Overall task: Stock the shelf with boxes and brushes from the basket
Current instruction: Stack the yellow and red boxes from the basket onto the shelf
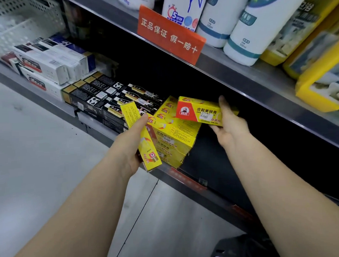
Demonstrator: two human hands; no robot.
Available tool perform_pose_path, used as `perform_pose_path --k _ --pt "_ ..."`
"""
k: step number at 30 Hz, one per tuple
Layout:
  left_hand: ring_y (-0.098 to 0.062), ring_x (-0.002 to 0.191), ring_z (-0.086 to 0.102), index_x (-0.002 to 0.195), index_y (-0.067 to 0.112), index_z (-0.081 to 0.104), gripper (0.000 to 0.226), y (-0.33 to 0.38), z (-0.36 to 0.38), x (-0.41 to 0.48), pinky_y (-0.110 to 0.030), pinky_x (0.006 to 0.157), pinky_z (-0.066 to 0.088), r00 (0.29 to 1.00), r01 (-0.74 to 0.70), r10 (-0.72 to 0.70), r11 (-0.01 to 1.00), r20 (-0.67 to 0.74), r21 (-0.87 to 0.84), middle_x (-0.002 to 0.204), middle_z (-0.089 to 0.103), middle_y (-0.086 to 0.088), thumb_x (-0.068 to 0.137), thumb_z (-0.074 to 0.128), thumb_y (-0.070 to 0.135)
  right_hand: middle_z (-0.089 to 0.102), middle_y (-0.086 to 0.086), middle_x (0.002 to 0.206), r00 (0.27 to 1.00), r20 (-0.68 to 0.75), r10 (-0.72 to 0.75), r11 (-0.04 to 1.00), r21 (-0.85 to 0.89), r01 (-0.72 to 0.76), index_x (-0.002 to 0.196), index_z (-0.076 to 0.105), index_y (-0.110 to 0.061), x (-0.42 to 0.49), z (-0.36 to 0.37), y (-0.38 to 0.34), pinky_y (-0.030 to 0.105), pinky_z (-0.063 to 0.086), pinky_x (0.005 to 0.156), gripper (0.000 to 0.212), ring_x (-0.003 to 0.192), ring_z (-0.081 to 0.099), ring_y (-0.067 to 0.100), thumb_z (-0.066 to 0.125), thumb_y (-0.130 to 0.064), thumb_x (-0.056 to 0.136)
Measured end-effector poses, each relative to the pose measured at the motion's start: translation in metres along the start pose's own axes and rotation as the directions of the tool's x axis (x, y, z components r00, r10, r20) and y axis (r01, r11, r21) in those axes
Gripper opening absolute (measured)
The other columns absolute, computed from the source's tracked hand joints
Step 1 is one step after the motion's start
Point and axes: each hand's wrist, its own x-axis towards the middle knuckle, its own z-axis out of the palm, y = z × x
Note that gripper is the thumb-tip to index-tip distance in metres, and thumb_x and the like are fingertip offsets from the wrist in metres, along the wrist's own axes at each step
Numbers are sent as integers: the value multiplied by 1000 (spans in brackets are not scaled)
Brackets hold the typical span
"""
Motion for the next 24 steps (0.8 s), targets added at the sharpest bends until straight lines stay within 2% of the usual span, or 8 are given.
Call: perform_pose_path --k 2,6,8,11,14,17,20,24 --pt "-18 62 71 93 18 65 36 -3 2 0 -28 52 54 1000 20 -19 1000 22 -21 69 74 -1 81 65 51 70 1 72 1000 -5 1 1000 -17 -1 88 53 -11 7 3 15 26 56 63 34 60 69 10 71 -38 80" --pt "-21 68 70 94 18 66 36 -6 5 4 -31 56 54 999 27 -25 998 25 -56 73 75 -3 82 64 51 66 9 109 991 107 76 943 -330 -37 127 47 -6 14 5 45 34 46 100 60 95 66 17 64 -44 84" --pt "-19 62 68 92 18 66 33 -7 6 6 -30 59 53 1000 24 -23 998 16 -57 65 72 -1 82 64 50 60 9 125 986 148 82 844 -537 10 133 44 -8 15 2 51 35 39 104 66 109 59 20 60 -49 84" --pt "-18 59 66 90 18 65 31 -8 8 7 -30 59 53 999 31 -30 997 14 -72 57 68 1 82 65 48 51 5 136 966 252 56 623 -765 163 131 49 -13 10 2 48 28 31 91 66 111 46 15 57 -57 83" --pt "-15 51 67 89 17 65 28 -8 10 5 -25 48 53 999 28 -26 995 25 -97 56 69 1 83 65 45 43 2 142 920 386 70 431 -843 321 137 40 -23 5 5 43 28 34 87 84 123 44 19 71 -60 68" --pt "-16 47 66 86 17 64 27 -8 11 3 -25 41 51 999 23 -21 995 24 -98 54 68 1 84 65 44 41 2 142 880 466 90 231 -869 437 140 34 -28 0 7 39 27 39 82 91 121 45 21 82 -45 64" --pt "-18 55 70 94 16 64 33 -7 11 1 -28 46 53 1000 23 -23 997 5 -70 65 73 -2 82 65 47 40 3 143 873 482 77 209 -864 458 141 34 -28 -2 6 36 27 40 83 90 123 44 23 82 -39 66" --pt "-23 72 73 102 15 65 41 -5 9 -3 -36 63 56 1000 14 -14 1000 -17 -15 89 74 -8 83 63 50 38 6 145 868 488 90 188 -865 466 144 30 -28 -8 4 33 39 42 102 90 127 42 26 78 -43 69"
